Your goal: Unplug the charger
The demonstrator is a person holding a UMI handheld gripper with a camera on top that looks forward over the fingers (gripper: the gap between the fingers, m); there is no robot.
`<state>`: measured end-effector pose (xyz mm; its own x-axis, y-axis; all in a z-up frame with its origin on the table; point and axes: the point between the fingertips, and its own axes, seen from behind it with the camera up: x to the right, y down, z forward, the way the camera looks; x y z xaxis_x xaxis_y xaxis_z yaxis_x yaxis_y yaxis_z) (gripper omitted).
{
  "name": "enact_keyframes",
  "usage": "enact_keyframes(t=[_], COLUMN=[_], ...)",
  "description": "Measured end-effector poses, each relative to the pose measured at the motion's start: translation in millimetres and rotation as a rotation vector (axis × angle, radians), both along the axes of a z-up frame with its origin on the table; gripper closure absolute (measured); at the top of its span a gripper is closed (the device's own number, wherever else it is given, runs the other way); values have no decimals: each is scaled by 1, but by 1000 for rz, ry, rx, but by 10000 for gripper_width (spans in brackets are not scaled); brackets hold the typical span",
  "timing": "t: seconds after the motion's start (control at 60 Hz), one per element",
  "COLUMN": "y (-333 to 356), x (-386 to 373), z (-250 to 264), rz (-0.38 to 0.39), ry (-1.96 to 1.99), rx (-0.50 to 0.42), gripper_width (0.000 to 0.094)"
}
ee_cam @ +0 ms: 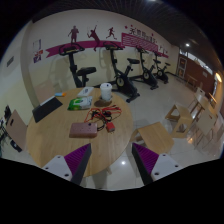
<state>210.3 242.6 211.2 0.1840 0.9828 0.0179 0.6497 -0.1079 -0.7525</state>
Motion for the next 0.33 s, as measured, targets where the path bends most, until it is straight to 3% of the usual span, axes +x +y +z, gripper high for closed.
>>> enact_keyframes(t=[0.333], y=[-3], x=[-6], z=[4], rz=[24], ry=[31], rx=[20], gripper_width=[80])
